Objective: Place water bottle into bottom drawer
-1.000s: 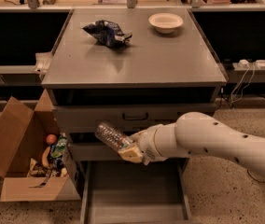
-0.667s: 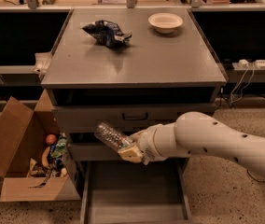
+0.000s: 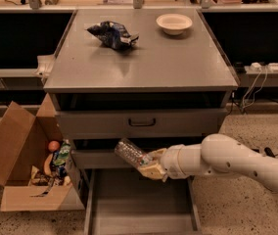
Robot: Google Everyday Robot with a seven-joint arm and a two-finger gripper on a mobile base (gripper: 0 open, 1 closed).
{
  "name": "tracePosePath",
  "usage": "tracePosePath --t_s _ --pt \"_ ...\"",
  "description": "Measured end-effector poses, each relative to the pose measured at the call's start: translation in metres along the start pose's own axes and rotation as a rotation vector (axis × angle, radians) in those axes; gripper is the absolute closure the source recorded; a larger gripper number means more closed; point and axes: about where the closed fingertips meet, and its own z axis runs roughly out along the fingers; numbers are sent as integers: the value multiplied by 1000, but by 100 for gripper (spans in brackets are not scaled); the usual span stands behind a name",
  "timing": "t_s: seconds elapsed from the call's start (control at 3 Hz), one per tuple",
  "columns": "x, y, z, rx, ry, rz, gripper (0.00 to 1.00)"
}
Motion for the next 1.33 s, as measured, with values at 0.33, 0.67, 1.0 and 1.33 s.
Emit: tracePosePath --t_s 0.33,0.67,1.0,1.33 --pt "56 -22 21 -64 -24 44 100" --pt "108 -39 35 -102 -29 95 100" --pt "159 -48 56 -141 -26 182 100" --pt "159 -48 56 -141 -26 182 100"
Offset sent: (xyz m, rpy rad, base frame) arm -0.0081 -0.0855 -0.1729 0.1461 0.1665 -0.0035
